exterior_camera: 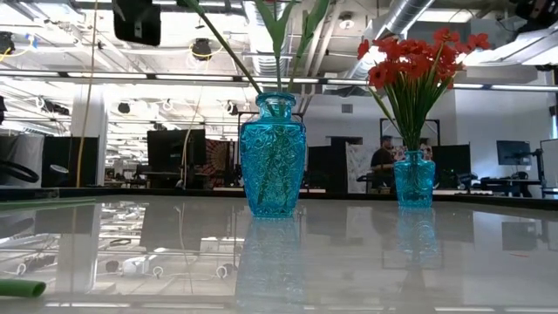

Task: Sort flowers into vase by color
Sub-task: Put the top orange flower into the green vase

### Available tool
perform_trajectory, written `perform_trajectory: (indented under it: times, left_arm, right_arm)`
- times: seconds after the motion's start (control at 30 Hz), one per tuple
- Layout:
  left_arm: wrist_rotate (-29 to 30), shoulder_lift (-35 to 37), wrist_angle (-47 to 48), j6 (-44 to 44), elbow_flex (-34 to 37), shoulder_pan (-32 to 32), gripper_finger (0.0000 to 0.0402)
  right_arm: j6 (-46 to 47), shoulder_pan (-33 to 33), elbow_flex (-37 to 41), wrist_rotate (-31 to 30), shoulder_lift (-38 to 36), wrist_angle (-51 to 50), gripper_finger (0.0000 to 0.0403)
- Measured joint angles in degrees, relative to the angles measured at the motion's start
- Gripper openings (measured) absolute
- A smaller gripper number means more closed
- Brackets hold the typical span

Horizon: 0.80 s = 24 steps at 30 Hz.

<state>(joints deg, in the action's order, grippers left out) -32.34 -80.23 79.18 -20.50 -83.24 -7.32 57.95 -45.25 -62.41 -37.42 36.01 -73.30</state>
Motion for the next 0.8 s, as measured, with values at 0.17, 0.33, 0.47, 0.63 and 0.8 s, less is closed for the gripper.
perform_trajectory:
  times: [0.17,0.33,0.47,0.63,0.8]
  left_arm:
    - [-2.57,-0.49,-3.6,-3.09,0.11,5.84,0.0151]
    - [-0.38,-0.48,-7.16,-6.11,0.11,9.83,0.0151]
    - [-1.97,-0.31,-15.62,-9.57,0.11,10.1,0.0151]
    - [-2.95,-0.31,-28.65,-13.14,0.09,9.35,0.0151]
    - [-0.3,-0.31,-33.08,-14.04,0.09,6.99,0.0151]
  right_arm:
    - [-0.91,-0.02,0.0,0.1,0.02,0.04,0.0022]
    - [-2.11,-0.02,0.0,0.1,0.0,0.02,0.0031]
    - [-4.02,-0.02,0.0,0.12,-0.11,0.04,0.0036]
    - [-4.48,-0.02,0.0,0.12,-0.15,0.02,0.0026]
    - [-4.46,-0.02,0.0,0.13,-0.15,0.04,0.0029]
